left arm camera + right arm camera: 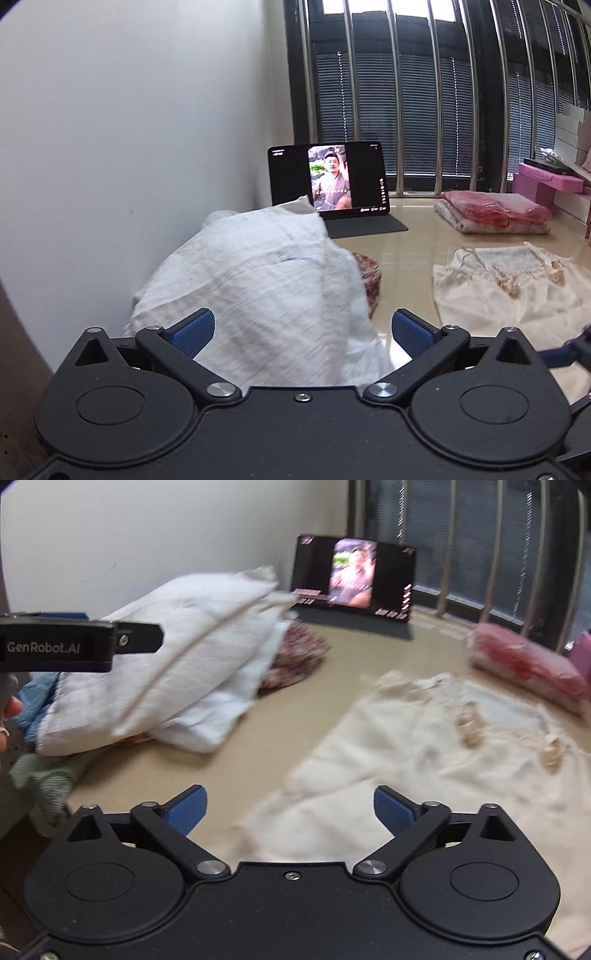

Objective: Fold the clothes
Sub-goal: 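Move the right gripper to the camisole side edge and grasp it, then fold the side edge over toward the camisole center with the right gripper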

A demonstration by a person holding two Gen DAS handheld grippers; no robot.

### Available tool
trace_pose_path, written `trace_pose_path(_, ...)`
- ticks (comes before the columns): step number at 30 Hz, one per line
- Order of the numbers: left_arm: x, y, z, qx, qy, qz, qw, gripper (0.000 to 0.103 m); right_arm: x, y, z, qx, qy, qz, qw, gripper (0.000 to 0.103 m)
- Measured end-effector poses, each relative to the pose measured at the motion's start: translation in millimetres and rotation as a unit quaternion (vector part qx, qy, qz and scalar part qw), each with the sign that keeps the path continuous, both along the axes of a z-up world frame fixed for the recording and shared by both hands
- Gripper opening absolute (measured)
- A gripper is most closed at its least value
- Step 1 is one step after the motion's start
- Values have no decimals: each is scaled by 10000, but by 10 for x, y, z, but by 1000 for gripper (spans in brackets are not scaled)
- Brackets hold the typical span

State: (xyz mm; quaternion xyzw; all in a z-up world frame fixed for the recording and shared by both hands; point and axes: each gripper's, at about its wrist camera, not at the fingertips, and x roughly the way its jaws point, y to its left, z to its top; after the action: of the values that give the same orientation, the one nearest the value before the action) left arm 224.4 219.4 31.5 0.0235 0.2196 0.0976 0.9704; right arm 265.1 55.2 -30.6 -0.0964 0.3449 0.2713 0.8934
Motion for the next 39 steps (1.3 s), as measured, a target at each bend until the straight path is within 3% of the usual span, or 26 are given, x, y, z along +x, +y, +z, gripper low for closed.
trace_pose_path(5,-97,91,39,-220,30,-236,9995,103,-68,199,-136,-476,145,-219,9985,78)
trace_pose_path(8,-70,92,70,-411,28,-472,9980,103,-110,203,-150,-523,111,-367,9979,71)
trace_pose_path(9,-41,76,81,-472,60,-559,9973,103,-110,194,-143,-506,129,-414,9978,60)
trace_pose_path(10,-8,56,92,-530,93,-659,9964,103,-93,176,-139,-436,190,-444,9979,40)
trace_pose_path(11,34,24,102,-580,128,-788,9951,103,-74,157,-134,-359,257,-472,9979,31)
trace_pose_path(12,80,-11,109,-632,170,-920,9936,103,-61,133,-129,-346,289,-533,9976,16)
trace_pose_path(16,345,-187,75,-885,552,-1381,9849,103,16,-21,-122,-23,504,-724,9961,2)
trace_pose_path(19,591,-292,-8,-1278,864,-1614,9748,103,16,-143,-53,298,557,-742,9952,1)
trace_pose_path(24,1050,-468,-200,-2086,1475,-1818,9496,102,-33,-408,78,847,470,-785,9922,1)
trace_pose_path(30,1579,-747,-354,-2689,1803,-1949,9259,93,-95,-746,224,1378,149,-682,9880,1)
trace_pose_path(36,2106,-885,-482,-2657,2035,-1607,9285,74,-70,-996,216,1743,231,-663,9822,1)
trace_pose_path(39,2346,-937,-545,-2589,2151,-1417,9309,57,-41,-1065,192,1883,259,-623,9798,1)
